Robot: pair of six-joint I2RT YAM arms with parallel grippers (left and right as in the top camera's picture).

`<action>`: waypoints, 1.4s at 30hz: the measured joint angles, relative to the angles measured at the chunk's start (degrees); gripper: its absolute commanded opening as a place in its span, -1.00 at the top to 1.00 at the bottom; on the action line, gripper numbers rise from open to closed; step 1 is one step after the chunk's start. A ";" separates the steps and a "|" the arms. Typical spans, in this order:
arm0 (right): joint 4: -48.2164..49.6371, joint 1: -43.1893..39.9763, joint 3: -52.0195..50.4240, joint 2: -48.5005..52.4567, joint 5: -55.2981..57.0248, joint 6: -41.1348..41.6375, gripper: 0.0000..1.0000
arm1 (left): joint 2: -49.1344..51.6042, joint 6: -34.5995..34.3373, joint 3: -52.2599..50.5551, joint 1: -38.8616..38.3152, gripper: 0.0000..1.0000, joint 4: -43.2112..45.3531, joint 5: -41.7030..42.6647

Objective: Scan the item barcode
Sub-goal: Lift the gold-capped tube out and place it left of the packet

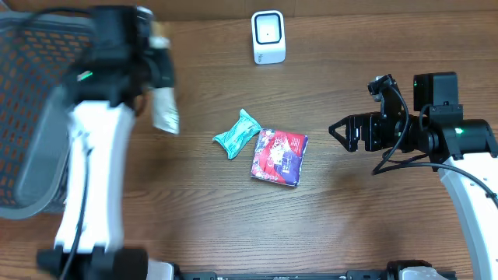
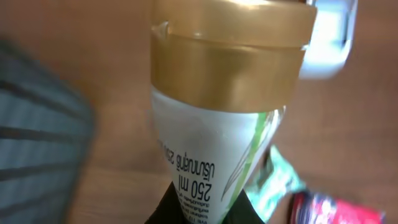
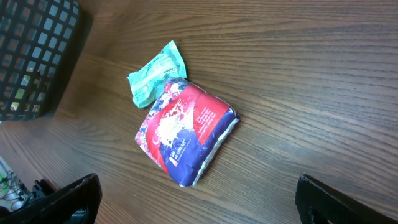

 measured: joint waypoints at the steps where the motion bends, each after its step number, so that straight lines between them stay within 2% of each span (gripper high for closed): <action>1: 0.00 0.00 0.00 0.00 -0.02 0.00 -1.00 | 2.05 -0.35 -1.03 -1.20 0.92 -0.09 -0.11; 10: 0.02 0.00 0.00 0.00 0.00 0.00 -1.00 | 21.33 -1.46 -5.57 -8.68 0.90 -0.11 -7.41; 13: 0.00 0.00 0.00 0.00 0.00 -0.02 -1.00 | 24.00 -2.40 -5.79 -9.70 0.57 -1.31 -8.22; 16: -0.02 0.00 0.00 0.00 0.00 -0.04 -1.00 | 24.37 -3.82 -5.79 -10.54 -0.13 -2.14 -8.52; 17: 0.00 0.00 0.00 0.00 0.00 -0.02 -1.00 | 24.35 -4.46 -5.79 -11.04 -0.28 -2.19 -8.57; 18: 0.02 0.00 0.00 0.00 0.00 0.00 -1.00 | 24.35 -4.39 -5.79 -11.32 -0.34 -2.25 -8.59; 22: 0.07 0.00 0.00 0.00 0.00 -0.02 -1.00 | 24.35 -5.29 -3.17 -12.66 -0.37 -8.15 -8.39; 26: 0.02 0.00 0.00 0.00 0.00 0.00 -1.00 | 24.46 -5.49 9.25 -12.90 -0.43 -15.74 -8.26; 30: 0.04 0.00 0.00 0.00 0.00 -0.02 -1.00 | 23.63 -4.74 26.95 -11.72 -0.86 -22.16 -8.24; 35: 0.04 0.00 0.00 0.00 -0.02 -0.02 -1.00 | 17.18 -4.04 44.22 -5.14 -0.90 -26.32 -8.48; 38: 0.00 0.00 0.00 0.00 0.00 -0.02 -1.00 | 11.13 -6.29 48.04 3.10 -0.91 -28.22 -8.46; 42: 0.02 0.00 0.00 0.00 -0.02 -0.04 -1.00 | 5.51 -9.84 49.42 17.92 -0.89 -33.75 -8.37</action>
